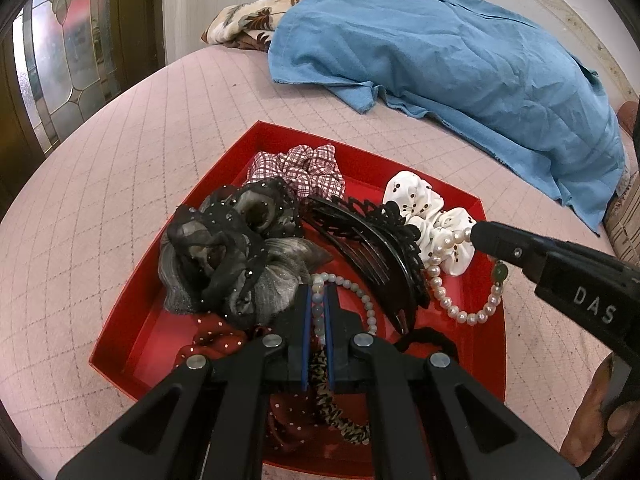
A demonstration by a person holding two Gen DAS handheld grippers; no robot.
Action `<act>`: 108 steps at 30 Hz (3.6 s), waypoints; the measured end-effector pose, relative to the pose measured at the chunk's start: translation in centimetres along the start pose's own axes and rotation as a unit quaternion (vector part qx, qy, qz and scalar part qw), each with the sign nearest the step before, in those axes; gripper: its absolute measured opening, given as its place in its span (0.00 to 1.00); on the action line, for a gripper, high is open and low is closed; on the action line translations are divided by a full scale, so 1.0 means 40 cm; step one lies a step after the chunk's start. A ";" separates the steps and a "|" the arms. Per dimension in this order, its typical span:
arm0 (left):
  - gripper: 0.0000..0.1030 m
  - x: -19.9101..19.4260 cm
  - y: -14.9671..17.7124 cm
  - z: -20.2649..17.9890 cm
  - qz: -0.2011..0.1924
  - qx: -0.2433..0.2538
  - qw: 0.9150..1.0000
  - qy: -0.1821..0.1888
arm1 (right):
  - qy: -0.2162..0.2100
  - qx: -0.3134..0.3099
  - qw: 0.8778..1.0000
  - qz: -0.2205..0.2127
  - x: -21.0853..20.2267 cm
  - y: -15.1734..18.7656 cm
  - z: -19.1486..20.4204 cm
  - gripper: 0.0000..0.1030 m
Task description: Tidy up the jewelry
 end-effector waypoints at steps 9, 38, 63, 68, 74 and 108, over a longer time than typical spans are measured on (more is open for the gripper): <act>0.06 0.008 0.009 0.038 0.010 -0.017 1.000 -0.019 | 0.000 -0.001 1.000 0.021 0.033 0.025 0.000 0.11; 0.66 -0.126 -0.003 0.018 -0.075 0.002 0.994 -0.073 | 0.007 0.024 1.000 -0.016 -0.134 0.090 -0.067 0.44; 0.96 -0.519 0.101 -0.024 -0.151 -0.006 0.975 -0.164 | 0.021 0.058 0.996 -0.057 -0.335 0.300 -0.145 0.66; 0.96 -0.548 0.102 -0.058 -0.156 -0.011 0.976 -0.152 | 0.028 0.043 0.995 -0.082 -0.385 0.308 -0.144 0.72; 0.97 -0.539 0.114 -0.104 -0.159 0.018 0.970 -0.183 | 0.038 0.027 0.993 -0.108 -0.429 0.311 -0.138 0.76; 0.97 -0.431 0.196 -0.137 -0.080 0.032 0.987 -0.138 | 0.089 0.038 0.986 -0.139 -0.455 0.330 -0.181 0.85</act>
Point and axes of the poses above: each gripper's, at about its wrist camera, not at the fingertips, and x roughly the way its jaws point, z to its left, y to its underside, the point moved 9 cm from there along x, roughly the way its jaws point, and after that the axes turned 14 degrees about x, right-handed, at the moved point
